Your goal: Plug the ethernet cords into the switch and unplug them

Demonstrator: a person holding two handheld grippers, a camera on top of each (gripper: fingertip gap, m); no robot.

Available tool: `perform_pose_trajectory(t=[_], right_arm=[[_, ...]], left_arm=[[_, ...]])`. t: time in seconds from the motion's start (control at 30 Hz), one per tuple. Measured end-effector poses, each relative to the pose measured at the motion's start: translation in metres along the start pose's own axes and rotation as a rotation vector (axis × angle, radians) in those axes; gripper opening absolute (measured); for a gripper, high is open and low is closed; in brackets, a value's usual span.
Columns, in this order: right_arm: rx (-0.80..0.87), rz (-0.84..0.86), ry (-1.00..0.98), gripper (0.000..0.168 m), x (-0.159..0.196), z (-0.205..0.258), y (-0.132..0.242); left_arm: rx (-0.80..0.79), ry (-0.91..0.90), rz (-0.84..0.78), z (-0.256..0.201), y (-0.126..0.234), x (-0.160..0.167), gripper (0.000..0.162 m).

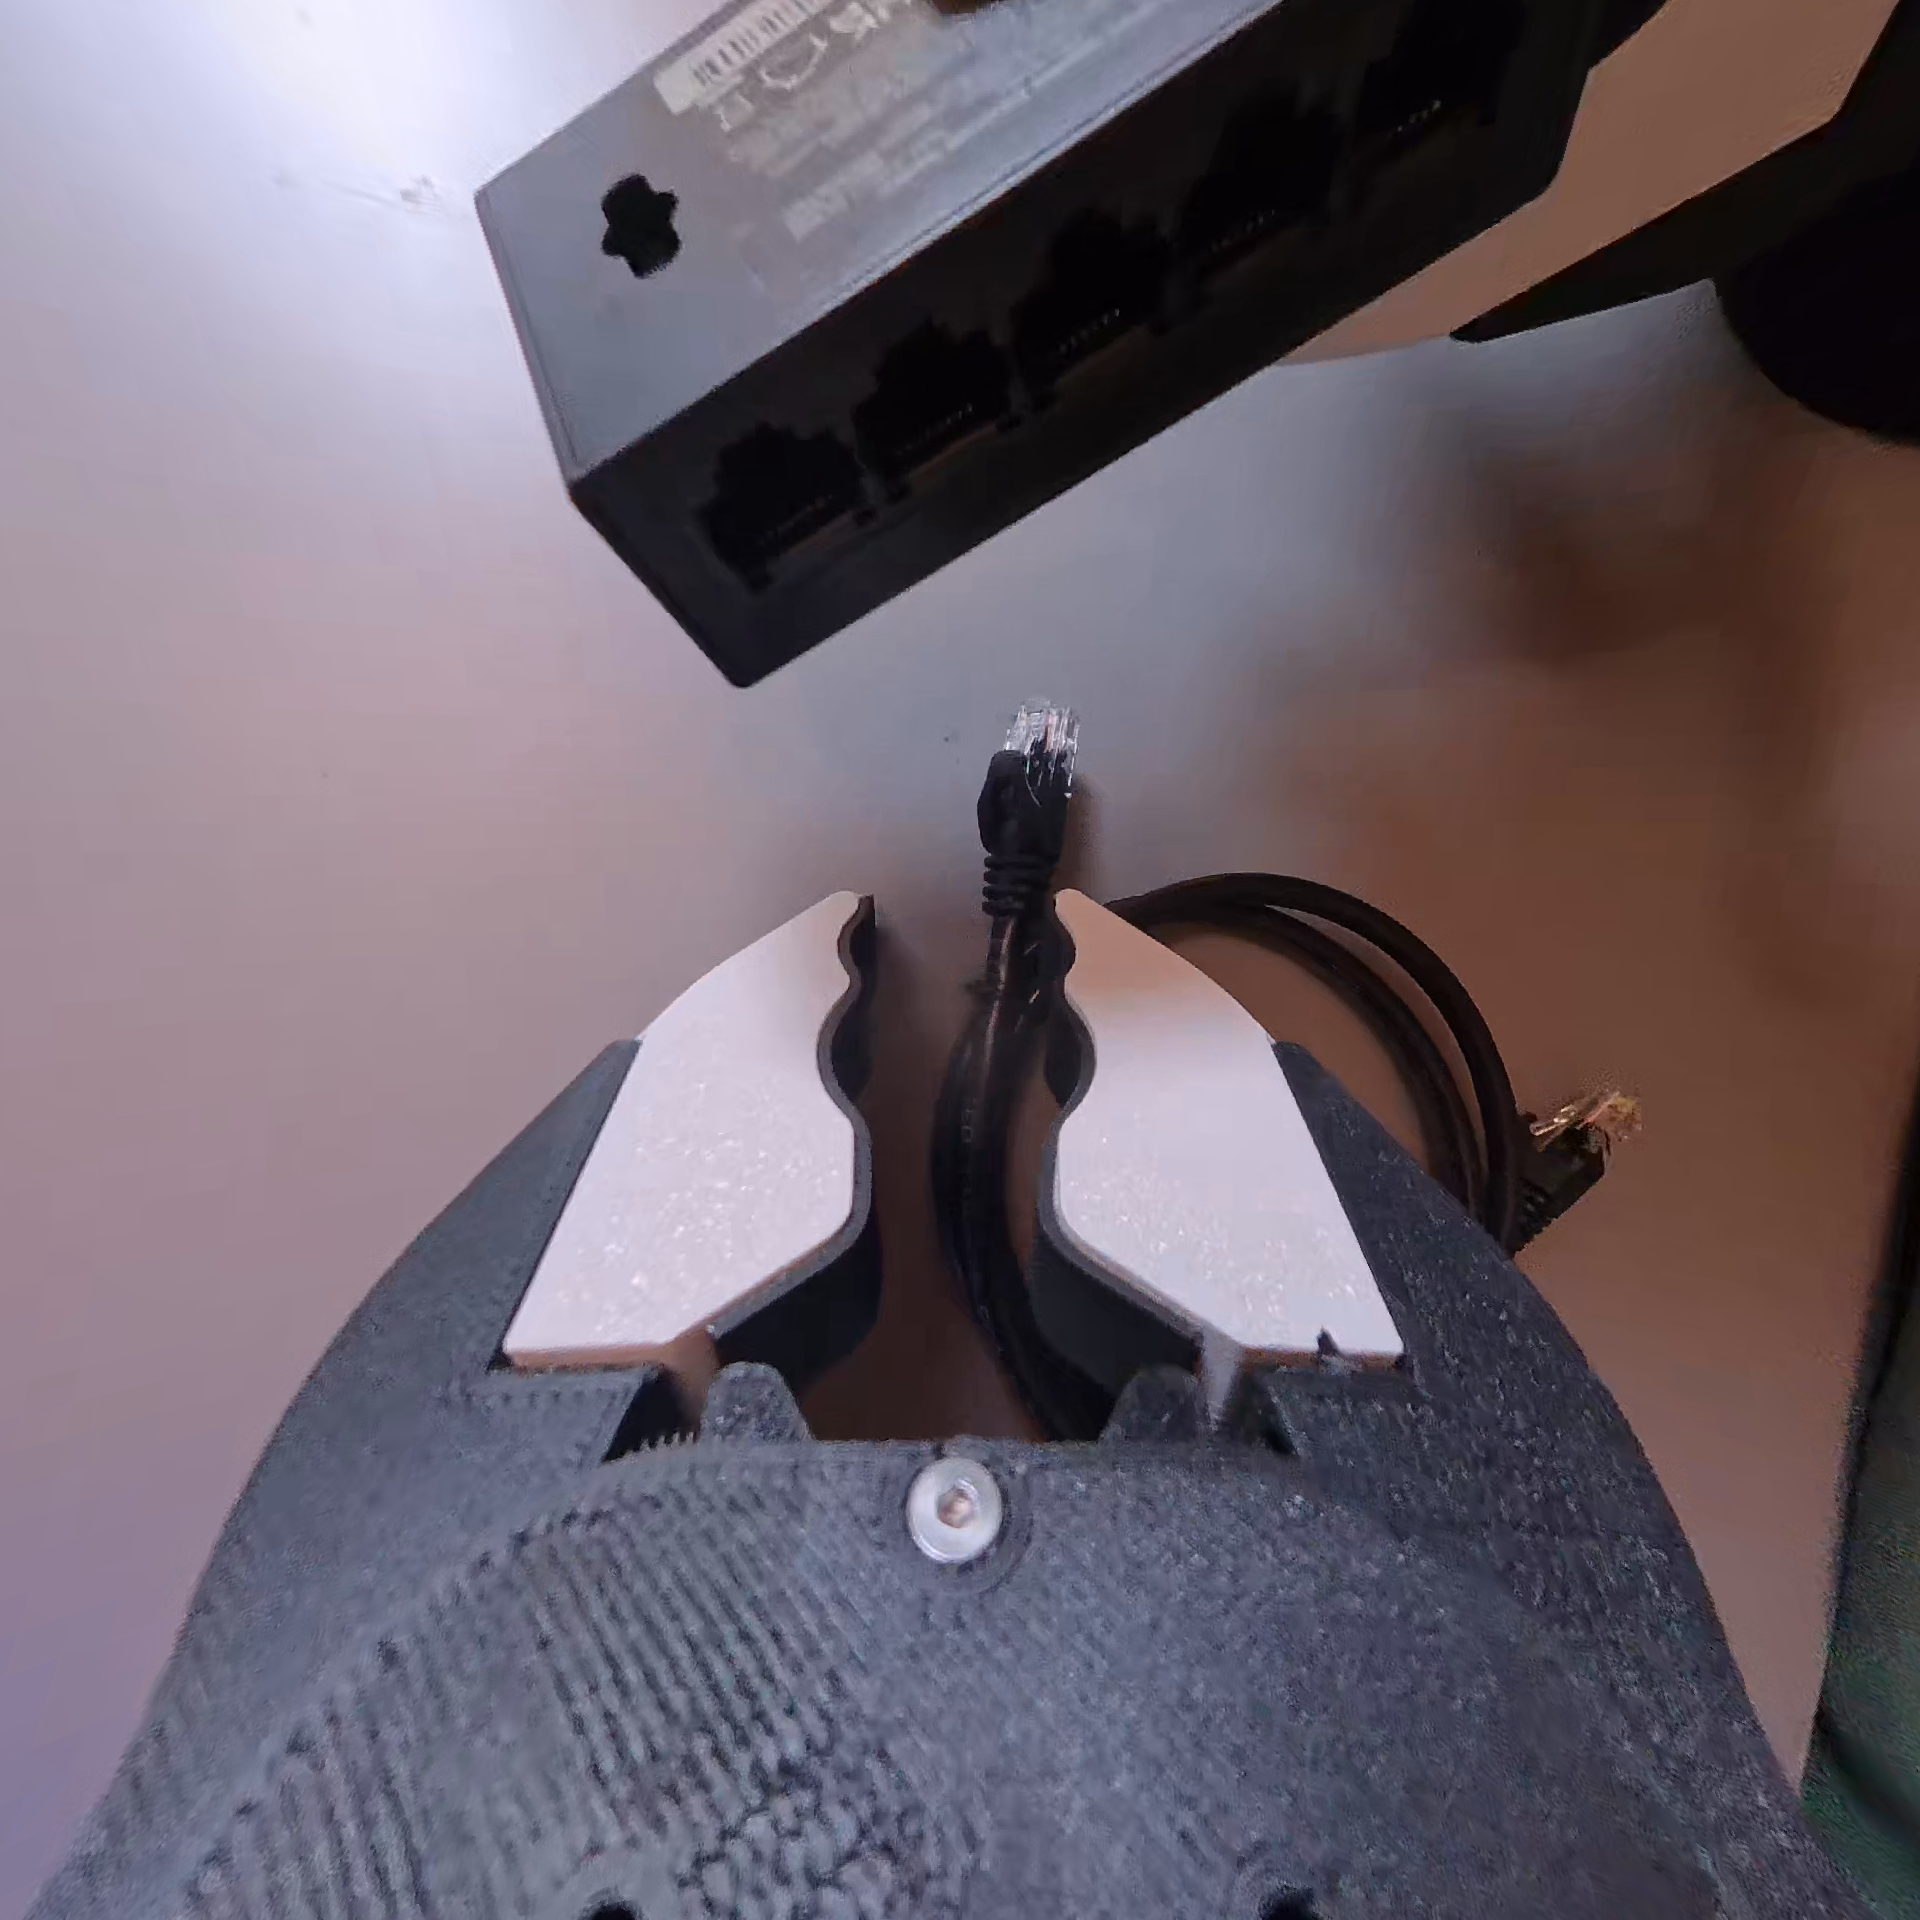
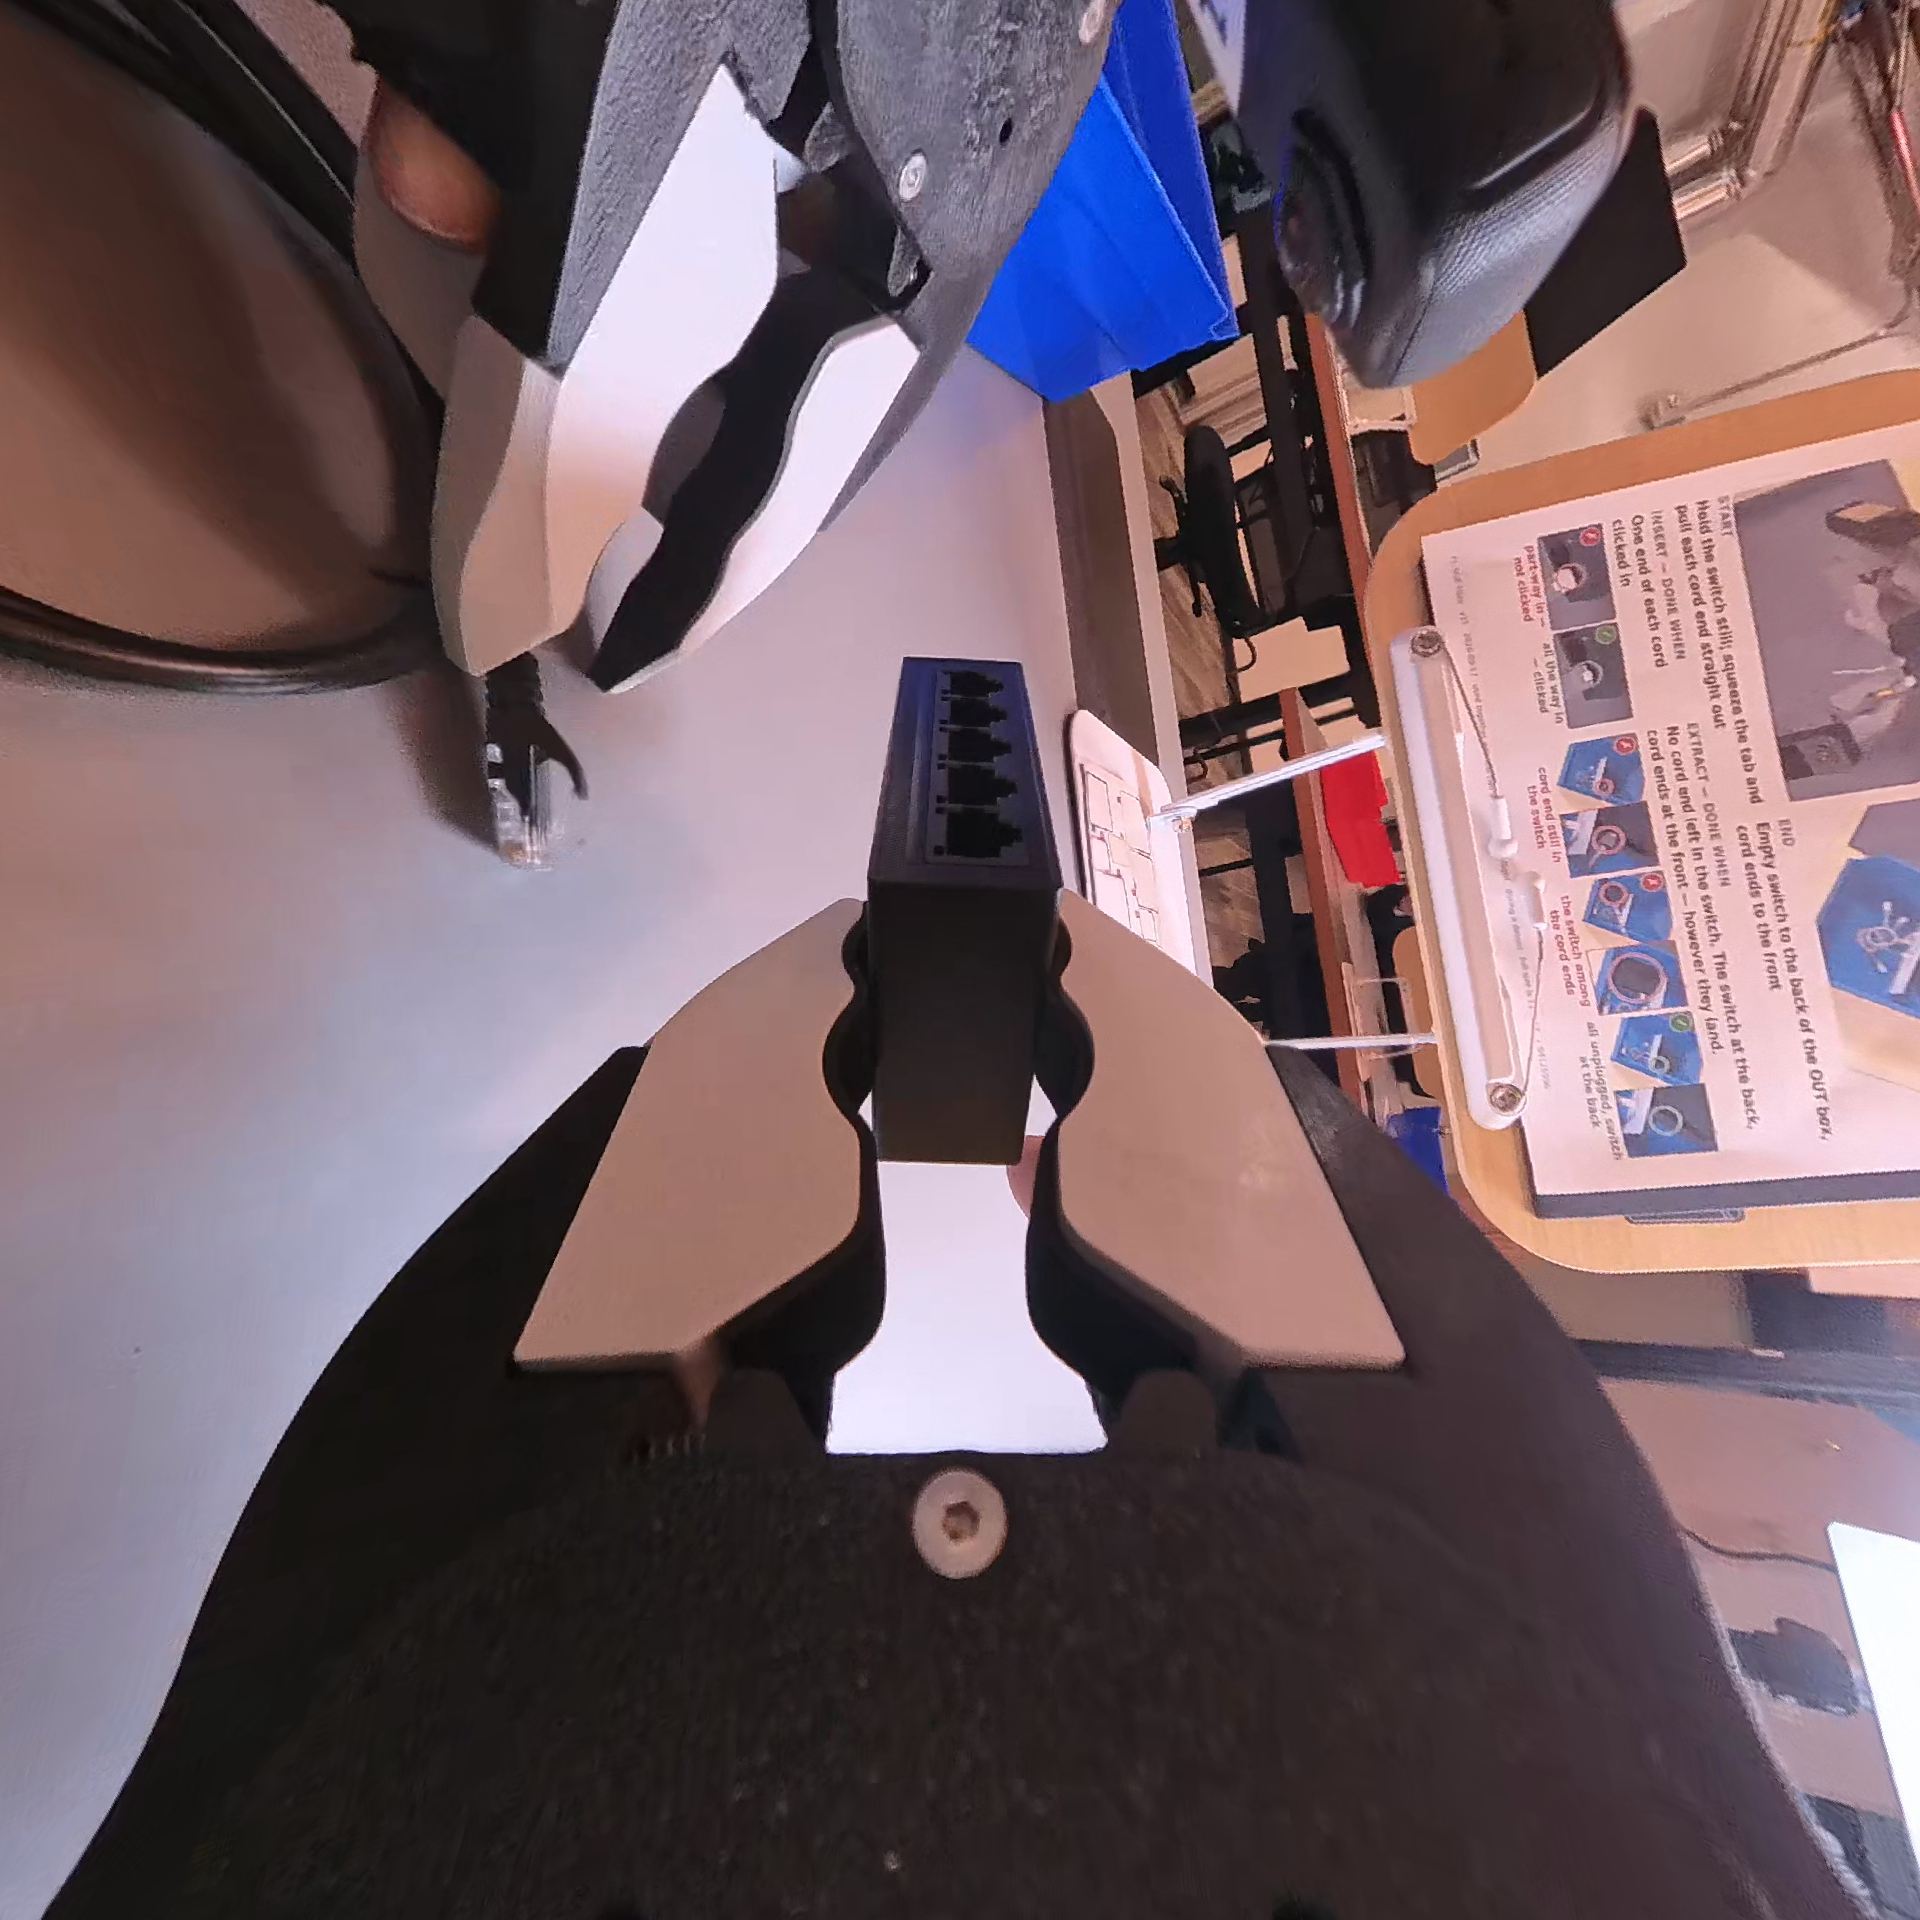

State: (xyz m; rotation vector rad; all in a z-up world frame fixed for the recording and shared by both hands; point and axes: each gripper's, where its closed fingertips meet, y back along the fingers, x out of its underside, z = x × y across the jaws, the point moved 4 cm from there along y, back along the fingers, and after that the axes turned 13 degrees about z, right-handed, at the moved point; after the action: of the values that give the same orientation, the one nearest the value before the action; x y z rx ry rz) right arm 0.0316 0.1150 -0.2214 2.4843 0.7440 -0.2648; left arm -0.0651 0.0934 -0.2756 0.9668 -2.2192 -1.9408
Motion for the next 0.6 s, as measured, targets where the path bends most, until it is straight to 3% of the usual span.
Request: perform_pose_trajectory(t=[0.13,0.3,0.43,0.6], right_arm=[[0.002,0.001,-0.018,0.028,0.003,-0.004,0.002],[0.021,-0.007,-0.021,0.028,0.003,-0.006,0.004],[0.092,0.009,0.019,0.028,0.002,-0.008,0.004],[0.151,0.081,0.124,0.028,-0.005,0.005,-0.008]], left_arm=[[0.055,-0.015,0.033,-0.009,-0.003,0.001,0.011],[-0.105,-0.056,-0.015,-0.004,0.003,0.007,0.010],[-0.261,-0.029,-0.120,0.000,0.042,0.009,0.010],[-0.382,0.016,-0.127,0.005,0.074,0.002,0.010]])
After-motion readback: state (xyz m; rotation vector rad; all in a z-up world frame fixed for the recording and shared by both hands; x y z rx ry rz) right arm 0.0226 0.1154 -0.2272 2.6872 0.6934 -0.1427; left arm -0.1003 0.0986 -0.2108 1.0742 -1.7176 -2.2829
